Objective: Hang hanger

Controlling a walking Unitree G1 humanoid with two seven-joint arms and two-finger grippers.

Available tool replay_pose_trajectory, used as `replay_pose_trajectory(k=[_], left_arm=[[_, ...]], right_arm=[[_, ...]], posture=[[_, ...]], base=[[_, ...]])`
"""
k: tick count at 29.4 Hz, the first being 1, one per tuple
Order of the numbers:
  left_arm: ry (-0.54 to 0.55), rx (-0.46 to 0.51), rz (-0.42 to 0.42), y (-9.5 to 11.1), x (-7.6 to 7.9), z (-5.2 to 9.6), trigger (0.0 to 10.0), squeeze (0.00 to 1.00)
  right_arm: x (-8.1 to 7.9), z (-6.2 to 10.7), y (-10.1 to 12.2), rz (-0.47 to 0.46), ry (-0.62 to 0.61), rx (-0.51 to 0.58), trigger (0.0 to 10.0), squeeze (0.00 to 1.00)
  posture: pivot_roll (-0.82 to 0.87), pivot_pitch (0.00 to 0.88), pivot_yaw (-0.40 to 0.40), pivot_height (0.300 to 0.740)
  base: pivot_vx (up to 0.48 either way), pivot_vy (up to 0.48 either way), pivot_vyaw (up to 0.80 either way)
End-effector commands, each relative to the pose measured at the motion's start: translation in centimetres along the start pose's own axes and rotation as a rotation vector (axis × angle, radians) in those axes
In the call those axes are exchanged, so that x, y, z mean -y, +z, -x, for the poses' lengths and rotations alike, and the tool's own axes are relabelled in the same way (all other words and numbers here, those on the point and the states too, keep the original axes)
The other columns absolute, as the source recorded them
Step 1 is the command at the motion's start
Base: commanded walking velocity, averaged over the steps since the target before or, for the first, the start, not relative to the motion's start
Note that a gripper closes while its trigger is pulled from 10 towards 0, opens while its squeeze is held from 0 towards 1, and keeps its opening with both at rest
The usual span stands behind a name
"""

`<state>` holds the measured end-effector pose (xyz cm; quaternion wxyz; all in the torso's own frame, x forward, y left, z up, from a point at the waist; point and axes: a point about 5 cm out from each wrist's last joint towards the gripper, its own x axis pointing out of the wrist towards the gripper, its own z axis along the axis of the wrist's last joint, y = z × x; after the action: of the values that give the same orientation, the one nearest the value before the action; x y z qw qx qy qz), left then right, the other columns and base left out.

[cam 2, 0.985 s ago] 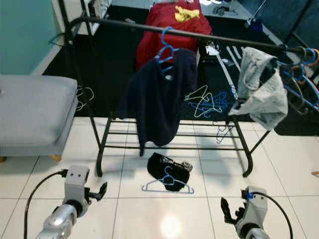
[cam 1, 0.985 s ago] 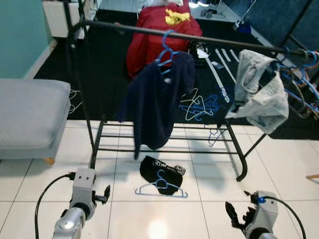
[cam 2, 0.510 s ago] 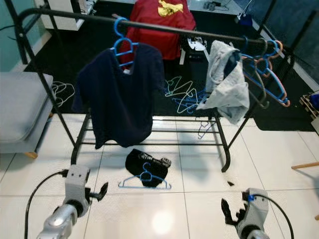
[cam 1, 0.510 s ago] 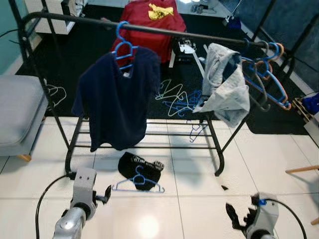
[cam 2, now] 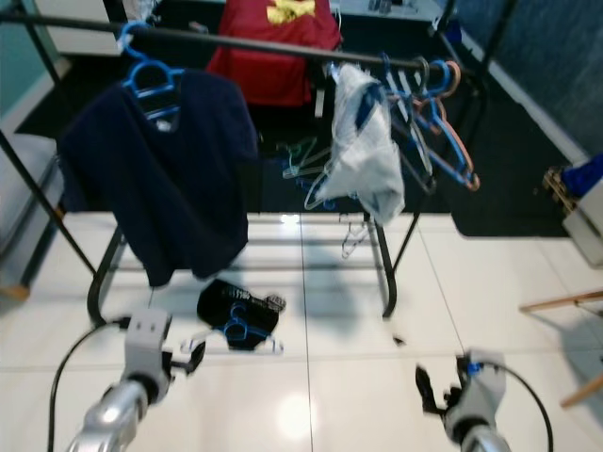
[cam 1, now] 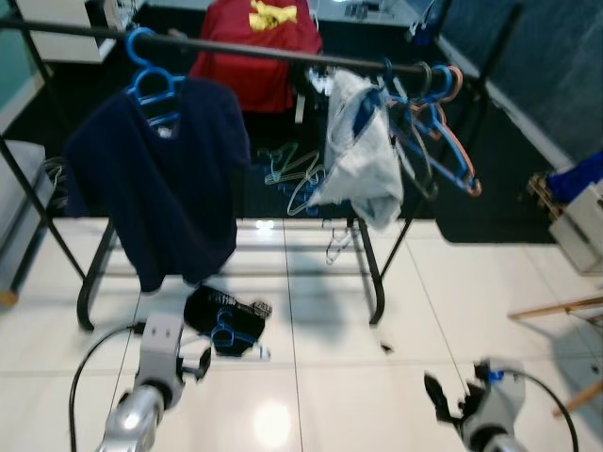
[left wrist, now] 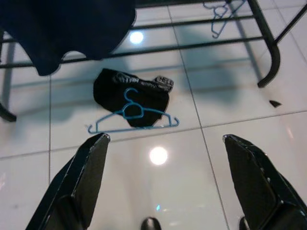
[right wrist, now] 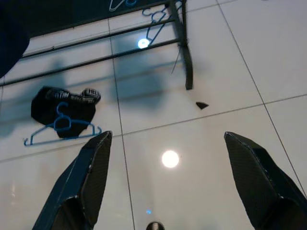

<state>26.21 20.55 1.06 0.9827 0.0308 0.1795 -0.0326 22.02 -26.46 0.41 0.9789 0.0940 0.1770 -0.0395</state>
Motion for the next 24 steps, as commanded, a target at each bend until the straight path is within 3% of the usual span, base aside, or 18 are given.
replay_pose_trajectory(k=[1, 5, 8, 9, 10, 11, 12, 15, 16, 18, 21, 24], left_arm=[[0.000, -0.006, 0.004, -0.2, 0.0, 0.1, 10.0, 0.00], [0.009, 0.016, 0.008, 0.3, -0.2, -0.1, 10.0, 0.00], [0.019, 0.086, 0.001, 1.9, -0.8, -0.4, 10.0, 0.00], [0.019, 0.086, 0.001, 1.9, -0.8, -0.4, 10.0, 0.00], [0.023, 0.124, -0.007, 2.8, -1.2, -0.5, 10.0, 0.00], [0.023, 0.124, -0.007, 2.8, -1.2, -0.5, 10.0, 0.00], [0.028, 0.157, -0.010, 3.6, -1.6, -0.6, 10.0, 0.00], [0.034, 0.196, -0.017, 4.7, -2.0, -0.6, 10.0, 0.00], [0.034, 0.196, -0.017, 4.7, -2.0, -0.6, 10.0, 0.00], [0.032, 0.235, -0.019, 5.9, -2.1, -0.8, 10.0, 0.00], [0.022, 0.272, -0.021, 7.0, -2.0, -0.9, 10.0, 0.00], [0.012, 0.295, -0.025, 7.7, -1.8, -0.9, 10.0, 0.00]], right_arm=[[0.4, 0.1, 0.7, -0.006, -0.009, 0.033, 10.0, 0.00], [0.0, -0.4, 2.0, 0.022, 0.021, 0.072, 10.0, 0.00], [-1.2, -1.2, 5.2, 0.129, 0.097, 0.154, 10.0, 0.00], [-1.2, -1.2, 5.2, 0.129, 0.097, 0.154, 10.0, 0.00], [-1.7, -1.5, 7.1, 0.167, 0.134, 0.203, 10.0, 0.00], [-1.7, -1.5, 7.1, 0.167, 0.134, 0.203, 10.0, 0.00], [-2.2, -1.7, 8.8, 0.190, 0.173, 0.242, 10.0, 0.00], [-3.4, -1.8, 10.7, 0.214, 0.257, 0.277, 10.0, 0.00], [-3.4, -1.8, 10.7, 0.214, 0.257, 0.277, 10.0, 0.00], [-5.5, -1.4, 11.9, 0.276, 0.387, 0.286, 10.0, 0.00], [-6.9, -1.0, 13.2, 0.293, 0.471, 0.312, 10.0, 0.00], [-7.5, -0.7, 14.2, 0.303, 0.495, 0.336, 10.0, 0.00]], posture=[[0.03, 0.174, -0.088, 0.740], [0.03, 0.174, -0.088, 0.740], [0.03, 0.177, -0.090, 0.740], [0.03, 0.177, -0.090, 0.740], [0.03, 0.180, -0.089, 0.740], [0.03, 0.180, -0.089, 0.740], [0.03, 0.180, -0.089, 0.740], [0.03, 0.183, -0.086, 0.740], [0.03, 0.183, -0.086, 0.740], [0.03, 0.184, -0.088, 0.740], [0.03, 0.184, -0.088, 0.740], [0.03, 0.184, -0.088, 0.740]], base=[[0.000, 0.000, 0.00], [0.000, 0.000, 0.00], [0.080, 0.000, 0.00], [0.240, 0.000, 0.00], [0.480, 0.000, 0.00], [0.480, 0.000, 0.00], [0.480, 0.000, 0.00], [0.480, 0.000, 0.00], [0.480, 0.000, 0.00], [0.480, 0.000, 0.00], [0.480, 0.000, 0.00], [0.480, 0.000, 0.00]])
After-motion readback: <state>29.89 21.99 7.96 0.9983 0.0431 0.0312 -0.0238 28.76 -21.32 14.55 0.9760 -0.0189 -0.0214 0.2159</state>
